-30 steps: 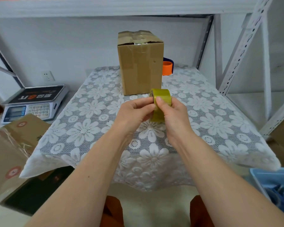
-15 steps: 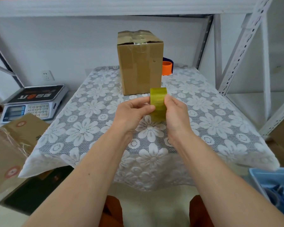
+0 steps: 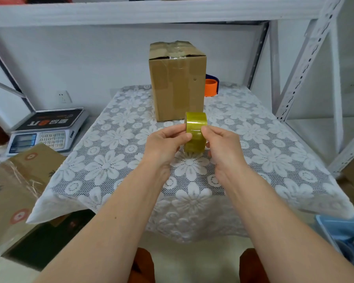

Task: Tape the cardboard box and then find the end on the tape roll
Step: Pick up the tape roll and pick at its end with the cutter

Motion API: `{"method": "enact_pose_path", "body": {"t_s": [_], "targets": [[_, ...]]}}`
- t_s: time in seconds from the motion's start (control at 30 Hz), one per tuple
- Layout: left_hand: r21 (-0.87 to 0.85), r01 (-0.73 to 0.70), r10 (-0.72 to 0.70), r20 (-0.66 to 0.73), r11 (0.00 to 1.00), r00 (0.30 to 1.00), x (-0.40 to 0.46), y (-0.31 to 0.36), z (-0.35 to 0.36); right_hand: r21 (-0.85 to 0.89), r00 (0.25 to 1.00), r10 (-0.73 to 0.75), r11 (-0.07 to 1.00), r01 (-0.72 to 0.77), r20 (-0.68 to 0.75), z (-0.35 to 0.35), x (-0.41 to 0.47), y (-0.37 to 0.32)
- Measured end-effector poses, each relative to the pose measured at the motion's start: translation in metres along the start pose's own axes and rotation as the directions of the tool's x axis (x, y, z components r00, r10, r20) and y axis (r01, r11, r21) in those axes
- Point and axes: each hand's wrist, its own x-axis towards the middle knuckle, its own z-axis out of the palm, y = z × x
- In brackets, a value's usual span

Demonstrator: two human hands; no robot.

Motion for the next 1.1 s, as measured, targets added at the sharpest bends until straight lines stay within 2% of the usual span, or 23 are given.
{"method": "enact_pose_path", "body": {"t_s": [0.17,0.3,0.43,0.73,0.87,1.1], "targets": [[0.009,0.029,-0.029,-0.003,1.000,1.000,0.001,-0.002,-0.001,-0.057,1.000,-0.026,0.998,0.027,0.013,-0.002,0.003,0.004],[-0.027,0.061,-0.062,-0.063,0.998,0.996,0.000,0.000,0.000,-0.071,0.999,-0.016,0.997,0.019,0.049,-0.003,0.007,0.010],[-0.115,0.094,-0.102,-0.062,0.989,0.993,-0.001,0.002,0.001,-0.020,0.998,-0.005,1.000,0.007,0.064,0.001,0.009,0.014],[-0.201,0.065,-0.067,-0.002,0.977,0.998,-0.004,0.002,0.004,0.105,1.000,0.013,0.994,-0.011,-0.014,-0.002,0.011,0.013],[-0.244,0.084,-0.086,0.005,0.966,0.996,-0.006,0.004,0.002,0.144,0.999,0.041,0.989,-0.044,0.023,-0.001,0.012,0.013],[-0.194,0.056,-0.074,-0.088,0.979,0.993,-0.004,0.003,0.004,0.144,0.997,0.030,0.989,-0.039,0.065,0.003,0.008,0.015]]}}
